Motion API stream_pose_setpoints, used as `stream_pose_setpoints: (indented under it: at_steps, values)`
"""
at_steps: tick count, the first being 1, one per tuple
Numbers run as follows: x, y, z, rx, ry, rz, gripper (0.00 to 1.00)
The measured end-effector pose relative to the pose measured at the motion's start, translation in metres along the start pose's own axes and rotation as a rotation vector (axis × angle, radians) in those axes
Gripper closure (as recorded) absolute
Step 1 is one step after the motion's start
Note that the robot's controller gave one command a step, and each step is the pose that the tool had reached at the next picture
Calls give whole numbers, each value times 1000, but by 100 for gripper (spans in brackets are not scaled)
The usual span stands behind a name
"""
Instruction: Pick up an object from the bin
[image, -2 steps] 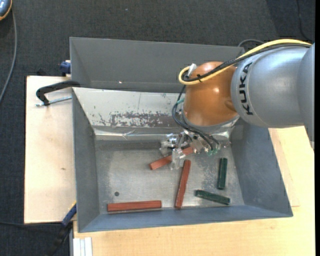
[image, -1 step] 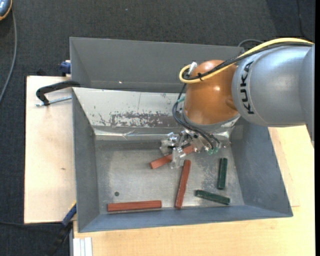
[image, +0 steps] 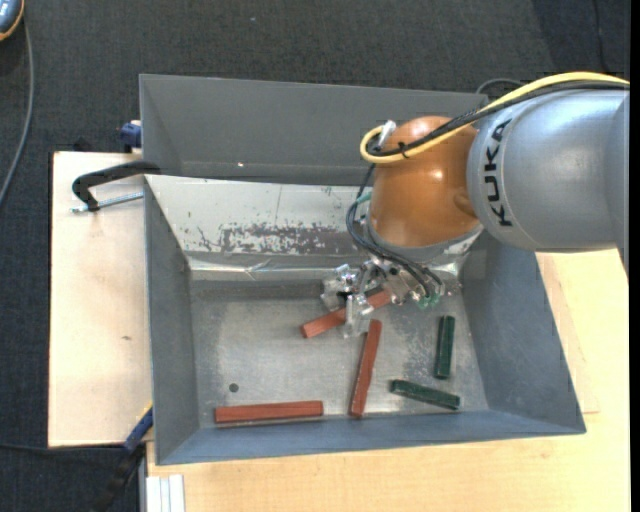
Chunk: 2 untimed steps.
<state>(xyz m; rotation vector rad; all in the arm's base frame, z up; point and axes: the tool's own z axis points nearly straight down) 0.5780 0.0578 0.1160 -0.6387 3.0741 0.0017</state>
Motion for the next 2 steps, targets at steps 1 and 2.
stream_pose_setpoints:
  at_steps: [1,2]
  values:
    - [1,1,-19,-2,4,0,100]
    - [-1,0,-36,2,-5,0,100]
